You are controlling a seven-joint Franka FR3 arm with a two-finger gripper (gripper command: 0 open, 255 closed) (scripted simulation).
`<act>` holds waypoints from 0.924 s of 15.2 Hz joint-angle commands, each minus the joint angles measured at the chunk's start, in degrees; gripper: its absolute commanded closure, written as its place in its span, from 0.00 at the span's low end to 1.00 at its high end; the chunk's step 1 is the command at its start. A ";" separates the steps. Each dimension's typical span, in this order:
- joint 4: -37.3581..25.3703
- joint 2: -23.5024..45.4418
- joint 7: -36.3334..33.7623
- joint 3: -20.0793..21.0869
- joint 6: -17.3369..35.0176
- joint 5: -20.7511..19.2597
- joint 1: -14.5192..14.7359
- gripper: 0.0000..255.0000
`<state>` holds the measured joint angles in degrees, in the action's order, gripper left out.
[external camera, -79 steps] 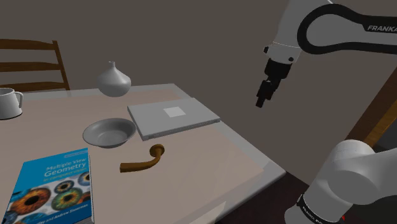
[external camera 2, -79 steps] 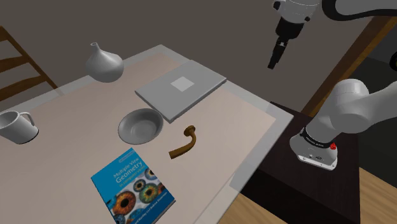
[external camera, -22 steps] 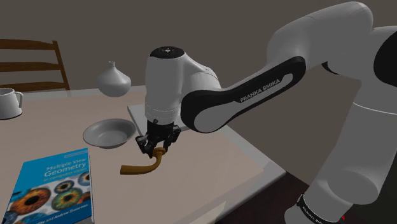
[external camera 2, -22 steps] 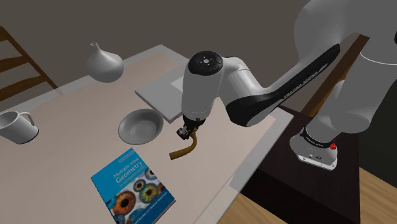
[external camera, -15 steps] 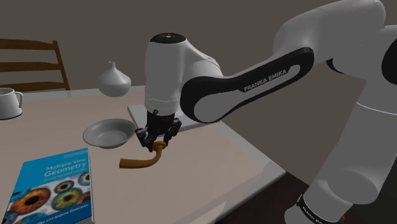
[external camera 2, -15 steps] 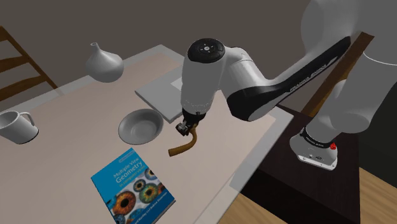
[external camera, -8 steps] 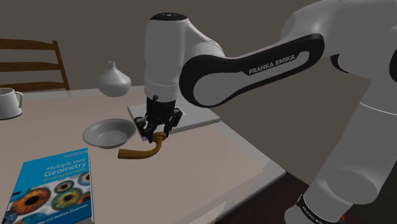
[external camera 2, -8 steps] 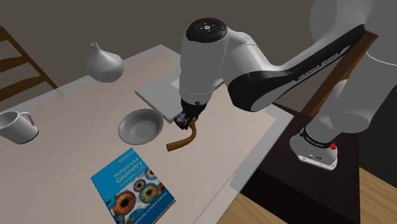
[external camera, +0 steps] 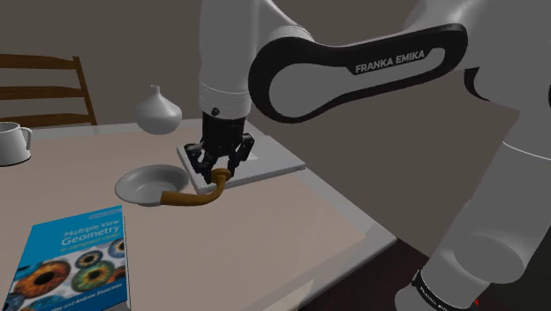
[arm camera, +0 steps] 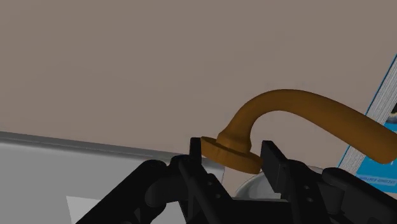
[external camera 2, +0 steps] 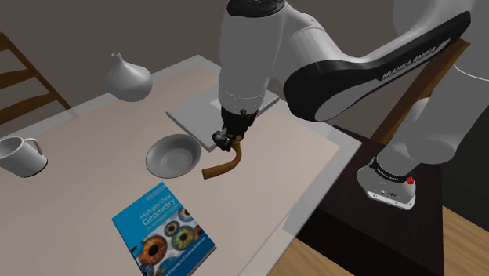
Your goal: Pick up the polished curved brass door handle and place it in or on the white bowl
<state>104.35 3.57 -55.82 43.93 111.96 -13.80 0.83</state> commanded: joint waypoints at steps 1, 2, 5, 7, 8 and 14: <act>-1.25 -0.41 0.53 0.01 -1.49 0.46 -0.07 1.00; -1.76 -0.46 0.66 0.02 -2.03 0.54 -0.06 1.00; -10.33 7.84 -0.68 -0.30 -4.93 -5.25 1.50 1.00; -16.75 13.30 -0.98 -1.15 -7.30 -8.70 3.47 1.00; -20.23 16.02 -0.93 -1.67 -8.61 -10.30 4.63 1.00; -48.33 34.12 2.76 -6.21 -19.13 -18.66 15.05 1.00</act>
<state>61.82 34.11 -53.91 38.66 94.92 -30.94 13.59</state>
